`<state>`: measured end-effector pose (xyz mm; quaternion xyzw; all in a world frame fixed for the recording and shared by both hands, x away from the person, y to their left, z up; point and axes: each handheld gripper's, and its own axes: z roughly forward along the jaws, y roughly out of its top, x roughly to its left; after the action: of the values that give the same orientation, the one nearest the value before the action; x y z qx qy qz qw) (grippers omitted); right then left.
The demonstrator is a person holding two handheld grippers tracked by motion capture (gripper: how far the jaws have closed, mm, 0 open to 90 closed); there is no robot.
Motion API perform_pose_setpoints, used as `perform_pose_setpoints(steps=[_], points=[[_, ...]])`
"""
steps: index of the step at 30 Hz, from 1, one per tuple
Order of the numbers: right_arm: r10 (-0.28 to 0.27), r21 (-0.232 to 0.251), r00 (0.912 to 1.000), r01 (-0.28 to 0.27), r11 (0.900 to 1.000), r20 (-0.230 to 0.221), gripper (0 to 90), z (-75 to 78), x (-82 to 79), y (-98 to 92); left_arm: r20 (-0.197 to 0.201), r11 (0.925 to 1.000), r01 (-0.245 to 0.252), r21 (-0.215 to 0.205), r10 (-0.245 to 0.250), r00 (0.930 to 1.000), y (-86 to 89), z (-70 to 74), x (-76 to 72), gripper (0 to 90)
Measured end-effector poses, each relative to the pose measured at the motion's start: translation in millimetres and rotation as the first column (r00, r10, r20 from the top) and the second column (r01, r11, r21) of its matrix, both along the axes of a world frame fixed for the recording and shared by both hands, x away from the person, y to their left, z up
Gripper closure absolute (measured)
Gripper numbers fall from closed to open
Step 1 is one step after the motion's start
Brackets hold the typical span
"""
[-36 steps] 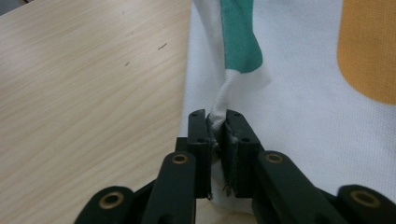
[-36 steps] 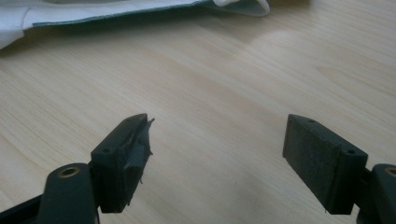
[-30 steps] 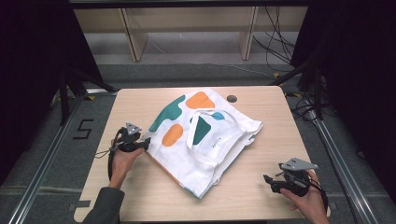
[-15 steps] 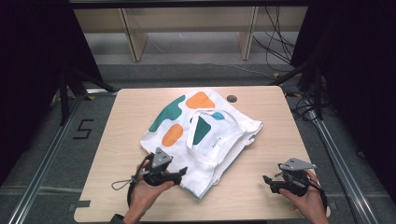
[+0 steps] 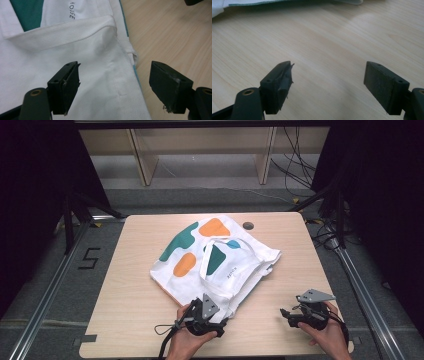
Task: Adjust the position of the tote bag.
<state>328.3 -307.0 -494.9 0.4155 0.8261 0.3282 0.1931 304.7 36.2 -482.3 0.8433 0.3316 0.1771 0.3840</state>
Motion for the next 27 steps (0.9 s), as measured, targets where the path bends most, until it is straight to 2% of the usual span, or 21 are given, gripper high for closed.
perform_pose_setpoints(steps=[1,2,4,5,6,7,8,9,10,11,13,14,16,19,22,25,27], points=[[-0.002,-0.001,1.0000,0.002,1.000,-0.003,23.6,-0.1,-0.4,-0.3,0.000,1.0000,0.000,0.000,0.000,1.0000,0.0,0.0,0.0,25.2],[-0.002,-0.001,1.0000,0.002,1.000,-0.003,23.6,-0.1,-0.4,-0.3,-0.002,0.9997,-0.001,0.023,0.001,1.0000,-0.2,-0.6,0.2,25.2],[-0.015,0.010,0.9999,0.015,1.000,-0.006,23.6,-0.1,-0.2,1.7,0.001,0.9993,-0.012,0.036,0.012,0.9999,-2.2,-2.9,0.3,28.0],[-0.015,0.010,0.9999,0.015,1.000,-0.006,23.6,-0.1,-0.2,1.7,0.015,0.9989,-0.005,0.047,0.004,0.9999,-1.7,-3.7,1.3,28.0],[-0.025,0.010,0.9993,0.026,1.000,-0.029,23.5,0.6,-1.9,3.1,0.022,0.9991,-0.023,0.036,0.022,0.9995,-1.7,-5.6,1.7,28.5],[-0.017,0.005,0.9997,0.017,1.000,-0.017,23.6,0.6,-1.6,2.5,0.042,0.9981,-0.012,0.060,0.009,0.9991,0.0,-5.5,3.5,29.1],[-0.021,0.010,0.9995,0.021,1.000,-0.023,23.6,1.3,-2.1,3.0,0.030,0.9976,-0.020,0.067,0.019,0.9994,0.1,-5.7,2.7,28.9],[-0.013,0.005,0.9998,0.013,1.000,-0.013,23.6,0.3,-1.1,2.5,0.017,0.9980,-0.034,0.053,0.033,0.9993,-0.8,-7.0,2.1,28.0],[-0.032,0.018,0.9991,0.032,0.999,-0.030,23.6,0.4,-2.9,4.4,0.021,0.9983,-0.033,0.049,0.032,0.9993,-1.4,-7.7,1.2,28.1],[-0.008,0.005,0.9999,0.008,1.000,-0.014,23.6,0.2,-0.5,2.4,0.026,0.9982,-0.036,0.049,0.035,0.9990,-4.1,-8.1,-0.6,28.9],[-0.007,0.003,0.9999,0.007,1.000,-0.014,23.6,0.1,-0.8,2.2,0.046,0.9961,-0.015,0.087,0.011,0.9989,-7.1,-9.3,-2.1,29.8],[0.005,-0.002,1.0000,-0.005,1.000,0.000,23.6,-0.4,0.0,1.1,0.051,0.9956,-0.021,0.091,0.016,0.9986,-8.1,-11.3,-2.1,30.1],[0.010,-0.005,0.9999,-0.010,1.000,-0.011,23.6,0.1,0.9,1.3,0.058,0.9948,-0.019,0.100,0.013,0.9982,-4.5,-11.9,-1.3,32.0],[-0.001,0.004,0.9999,0.001,1.000,-0.012,23.5,-0.2,-0.8,3.1,0.048,0.9973,-0.026,0.069,0.023,0.9986,2.1,-11.3,0.0,31.9],[0.002,0.009,0.9999,-0.001,1.000,-0.014,23.6,0.1,0.1,2.6,0.063,0.9955,-0.021,0.093,0.015,0.9979,9.2,-9.7,-4.8,37.3],[-0.009,0.008,0.9998,0.009,1.000,-0.015,23.6,0.1,-1.6,2.9,0.075,0.9953,-0.012,0.096,0.005,0.9971,18.5,-6.8,-8.5,44.9],[-0.019,0.015,0.9996,0.020,1.000,-0.022,23.5,0.5,-1.9,3.7,0.062,0.9976,-0.018,0.067,0.014,0.9980,25.0,-5.0,-9.8,48.1]])
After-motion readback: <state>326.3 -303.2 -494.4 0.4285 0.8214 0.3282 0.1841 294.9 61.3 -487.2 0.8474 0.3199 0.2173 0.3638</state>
